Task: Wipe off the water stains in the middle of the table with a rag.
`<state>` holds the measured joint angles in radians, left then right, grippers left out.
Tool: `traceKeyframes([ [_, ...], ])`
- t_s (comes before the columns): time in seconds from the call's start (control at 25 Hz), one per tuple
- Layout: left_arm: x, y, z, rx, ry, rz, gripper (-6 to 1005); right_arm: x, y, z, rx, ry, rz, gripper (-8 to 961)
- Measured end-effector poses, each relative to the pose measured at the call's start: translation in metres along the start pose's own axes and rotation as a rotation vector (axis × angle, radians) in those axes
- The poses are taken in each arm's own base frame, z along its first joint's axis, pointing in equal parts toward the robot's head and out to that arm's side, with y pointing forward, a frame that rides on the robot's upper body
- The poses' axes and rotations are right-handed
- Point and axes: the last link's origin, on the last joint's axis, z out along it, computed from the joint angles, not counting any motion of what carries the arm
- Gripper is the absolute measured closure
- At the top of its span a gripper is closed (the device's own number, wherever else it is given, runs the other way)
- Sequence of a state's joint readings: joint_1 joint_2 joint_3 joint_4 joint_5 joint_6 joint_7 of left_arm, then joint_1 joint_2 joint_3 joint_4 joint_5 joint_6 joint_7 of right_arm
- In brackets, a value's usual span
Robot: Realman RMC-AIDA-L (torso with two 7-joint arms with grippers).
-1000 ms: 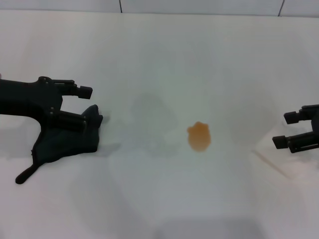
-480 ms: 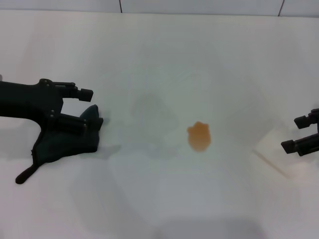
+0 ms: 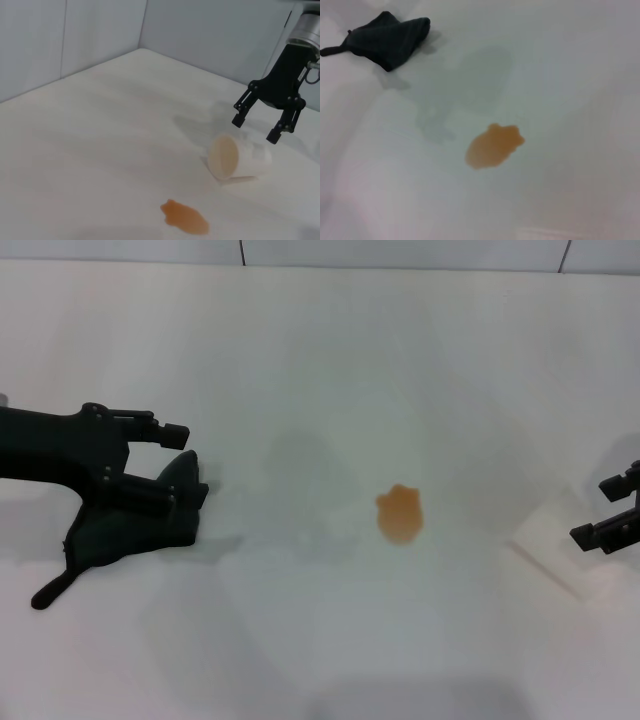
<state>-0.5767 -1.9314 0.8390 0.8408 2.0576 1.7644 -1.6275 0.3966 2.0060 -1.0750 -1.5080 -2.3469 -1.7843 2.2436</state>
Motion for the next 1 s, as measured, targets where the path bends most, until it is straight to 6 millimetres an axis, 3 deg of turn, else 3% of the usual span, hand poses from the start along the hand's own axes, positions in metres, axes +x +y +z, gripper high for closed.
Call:
traceKeyframes([
  [0.4, 0.000, 0.001, 0.002, -0.009, -0.007, 0.002, 110, -0.002, 0.002, 0.010, 0.026, 0.086, 0.029, 163],
  [1.0, -0.002, 0.001, 0.002, -0.008, -0.007, -0.001, 110, -0.007, 0.003, 0.015, 0.033, 0.071, 0.014, 162],
])
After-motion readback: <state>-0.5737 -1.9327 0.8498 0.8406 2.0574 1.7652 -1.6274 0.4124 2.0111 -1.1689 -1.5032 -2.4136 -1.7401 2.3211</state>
